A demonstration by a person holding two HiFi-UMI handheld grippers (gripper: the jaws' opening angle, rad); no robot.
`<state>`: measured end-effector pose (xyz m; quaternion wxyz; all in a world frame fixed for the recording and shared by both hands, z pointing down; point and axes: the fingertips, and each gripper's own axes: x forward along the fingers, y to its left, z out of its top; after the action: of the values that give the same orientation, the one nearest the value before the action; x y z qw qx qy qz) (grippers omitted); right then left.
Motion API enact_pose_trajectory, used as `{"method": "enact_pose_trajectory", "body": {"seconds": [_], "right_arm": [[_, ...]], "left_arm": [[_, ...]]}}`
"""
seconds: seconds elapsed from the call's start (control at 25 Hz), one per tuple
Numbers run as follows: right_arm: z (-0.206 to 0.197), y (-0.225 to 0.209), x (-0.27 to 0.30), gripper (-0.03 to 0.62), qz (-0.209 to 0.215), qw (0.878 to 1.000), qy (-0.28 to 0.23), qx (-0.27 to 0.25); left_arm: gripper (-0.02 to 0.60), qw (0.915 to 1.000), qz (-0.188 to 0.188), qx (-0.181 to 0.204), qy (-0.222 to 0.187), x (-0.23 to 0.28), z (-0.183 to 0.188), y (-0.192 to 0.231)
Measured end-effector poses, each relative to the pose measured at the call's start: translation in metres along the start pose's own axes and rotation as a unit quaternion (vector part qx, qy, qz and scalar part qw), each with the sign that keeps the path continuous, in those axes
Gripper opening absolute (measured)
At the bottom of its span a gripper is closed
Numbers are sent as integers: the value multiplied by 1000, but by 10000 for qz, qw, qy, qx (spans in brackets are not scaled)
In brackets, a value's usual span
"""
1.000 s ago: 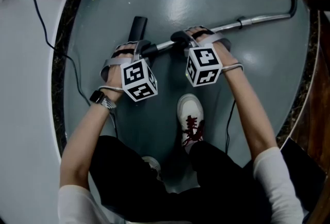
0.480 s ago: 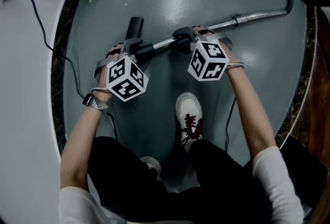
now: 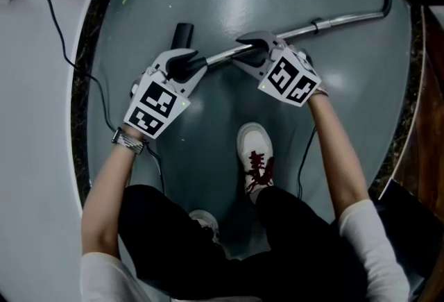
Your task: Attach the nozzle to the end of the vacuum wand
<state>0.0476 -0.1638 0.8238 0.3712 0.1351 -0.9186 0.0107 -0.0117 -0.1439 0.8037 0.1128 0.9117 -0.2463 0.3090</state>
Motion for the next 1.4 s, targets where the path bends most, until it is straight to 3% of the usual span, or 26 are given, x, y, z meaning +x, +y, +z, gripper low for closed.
{"method": "enact_pose_trajectory", "body": {"seconds": [0.44, 0.6, 0.84, 1.0, 1.2, 1.4], "right_arm": [[22, -12, -31, 60, -819, 9931, -720, 422], [38, -20, -39, 44, -1114, 9872, -956, 619], [74, -30, -68, 31, -1424, 9704, -1711, 934], [102, -31, -99, 28, -1634, 9559, -2169, 1122], [139, -19, -142, 28, -1783, 9462, -2422, 1197], [188, -15, -196, 28, -1968, 9340, -2753, 1141]], "left_arm": [[2, 9972, 497, -384, -406, -17, 13, 13], [1, 9941, 734, -510, -612, -30, 23, 23], [0, 9890, 1176, -209, -876, -49, 51, 23], [0, 9815, 1489, 49, -1199, -79, 82, 25], [0, 9702, 1842, 294, -1546, -127, 123, 26], [0, 9570, 2132, 332, -1939, -175, 168, 17]]}}
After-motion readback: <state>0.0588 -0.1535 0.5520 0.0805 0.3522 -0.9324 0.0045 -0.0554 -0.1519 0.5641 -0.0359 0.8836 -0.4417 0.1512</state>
